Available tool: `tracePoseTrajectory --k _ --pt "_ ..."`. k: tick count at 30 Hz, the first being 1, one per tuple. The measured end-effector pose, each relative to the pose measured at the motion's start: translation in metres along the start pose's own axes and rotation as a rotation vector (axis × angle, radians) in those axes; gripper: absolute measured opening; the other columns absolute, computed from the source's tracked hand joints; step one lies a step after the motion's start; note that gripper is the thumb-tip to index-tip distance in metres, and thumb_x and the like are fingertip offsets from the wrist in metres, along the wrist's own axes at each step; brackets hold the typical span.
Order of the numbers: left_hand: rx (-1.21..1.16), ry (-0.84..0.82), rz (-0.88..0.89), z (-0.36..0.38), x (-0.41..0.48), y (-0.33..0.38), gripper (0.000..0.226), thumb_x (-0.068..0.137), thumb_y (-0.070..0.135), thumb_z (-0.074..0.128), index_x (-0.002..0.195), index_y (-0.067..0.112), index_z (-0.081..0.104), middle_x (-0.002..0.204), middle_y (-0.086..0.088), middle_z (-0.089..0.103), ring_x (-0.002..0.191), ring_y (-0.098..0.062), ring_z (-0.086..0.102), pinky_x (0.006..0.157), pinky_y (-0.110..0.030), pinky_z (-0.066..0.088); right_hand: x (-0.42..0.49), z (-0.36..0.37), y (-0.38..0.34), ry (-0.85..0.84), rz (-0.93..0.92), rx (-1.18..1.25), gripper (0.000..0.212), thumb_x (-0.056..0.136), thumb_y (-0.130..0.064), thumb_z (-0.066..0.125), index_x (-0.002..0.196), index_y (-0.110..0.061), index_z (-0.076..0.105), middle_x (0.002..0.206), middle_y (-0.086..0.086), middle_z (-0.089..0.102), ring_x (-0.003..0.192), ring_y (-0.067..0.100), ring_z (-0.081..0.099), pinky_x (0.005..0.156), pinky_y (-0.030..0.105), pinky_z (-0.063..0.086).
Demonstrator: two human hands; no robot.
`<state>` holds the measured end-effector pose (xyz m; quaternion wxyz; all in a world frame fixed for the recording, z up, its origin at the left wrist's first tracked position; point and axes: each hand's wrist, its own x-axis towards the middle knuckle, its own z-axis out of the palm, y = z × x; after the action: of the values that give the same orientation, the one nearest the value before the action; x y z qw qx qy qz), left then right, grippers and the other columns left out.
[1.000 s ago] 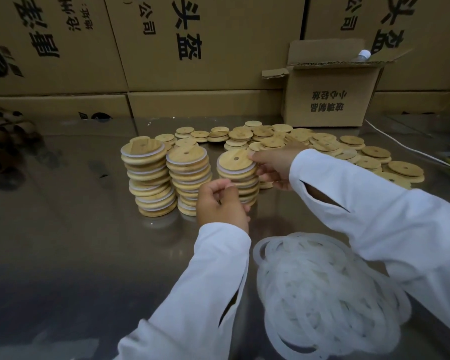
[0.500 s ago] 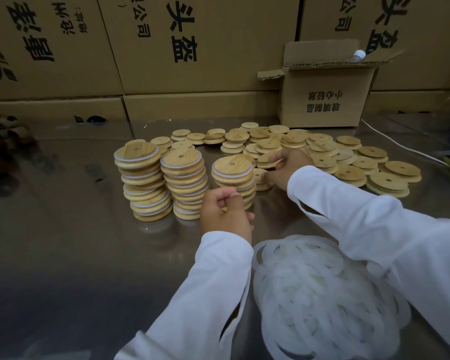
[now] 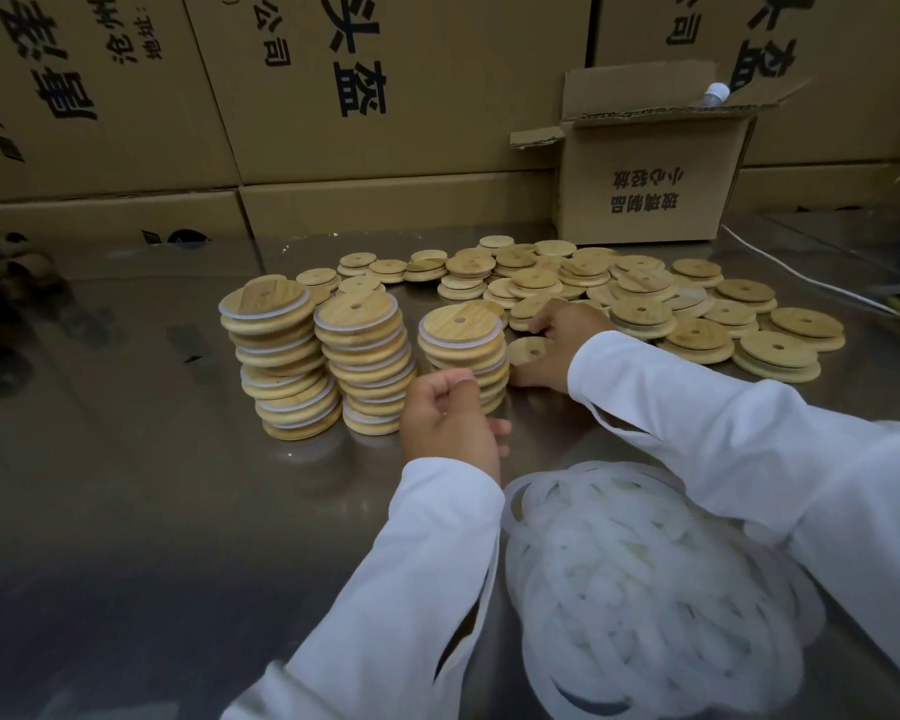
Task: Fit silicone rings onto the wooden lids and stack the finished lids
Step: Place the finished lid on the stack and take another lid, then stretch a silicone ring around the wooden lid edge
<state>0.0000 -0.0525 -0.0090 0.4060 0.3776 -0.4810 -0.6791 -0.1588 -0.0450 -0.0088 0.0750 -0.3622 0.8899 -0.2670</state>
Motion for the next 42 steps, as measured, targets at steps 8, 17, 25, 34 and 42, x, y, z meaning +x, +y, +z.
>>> tracePoseTrajectory --k 8,17,25,34,42 --pt "0.028 -0.044 -0.014 -0.003 0.003 -0.003 0.02 0.093 0.01 0.048 0.076 0.02 0.053 0.074 0.001 0.053 0.033 -0.004 0.049 0.036 -0.016 0.041 -0.034 -0.023 0.007 0.081 0.072 -0.289 0.056 0.062 -0.056 0.066 0.102 -0.018 0.058 0.101 0.003 0.041 0.08 0.024 0.053 0.066 0.028 0.045" --pt "0.092 -0.283 -0.151 -0.001 0.0 -0.001 0.029 0.084 0.041 0.057 0.072 0.016 0.067 0.067 -0.002 0.063 0.058 -0.017 0.06 0.057 -0.029 0.049 -0.124 -0.03 -0.003 0.215 -0.368 0.038 0.07 0.044 -0.061 0.058 0.106 -0.03 0.059 0.096 -0.013 0.041 0.086 0.009 0.052 0.076 0.03 0.047" --pt "0.152 -0.392 -0.006 -0.001 -0.009 -0.007 0.018 0.082 0.023 0.065 0.066 0.016 0.067 0.068 -0.01 0.066 0.071 -0.028 0.063 0.075 -0.041 0.051 -0.132 -0.024 0.013 0.13 -0.444 0.141 0.099 0.057 -0.066 0.055 0.143 -0.037 0.013 0.13 -0.011 0.041 0.12 0.009 0.044 0.096 0.031 0.039" --pt "-0.007 -0.384 -0.003 -0.001 -0.009 -0.003 0.009 0.09 0.029 0.054 0.085 0.026 0.061 0.113 -0.01 0.058 0.1 -0.028 0.059 0.06 -0.036 0.059 -0.127 -0.036 0.042 -0.056 -0.247 0.324 0.006 0.078 -0.029 0.064 0.076 -0.027 0.069 0.081 -0.012 0.066 0.083 0.005 0.06 0.076 0.017 0.045" --pt "-0.051 -0.393 0.049 -0.003 -0.007 -0.006 0.011 0.089 0.03 0.053 0.091 0.022 0.06 0.116 -0.016 0.059 0.102 -0.035 0.061 0.058 -0.03 0.057 -0.137 -0.035 0.032 -0.237 -0.446 0.317 0.012 0.067 -0.035 0.078 0.075 -0.031 0.07 0.091 -0.004 0.058 0.092 0.009 0.055 0.089 0.041 0.044"
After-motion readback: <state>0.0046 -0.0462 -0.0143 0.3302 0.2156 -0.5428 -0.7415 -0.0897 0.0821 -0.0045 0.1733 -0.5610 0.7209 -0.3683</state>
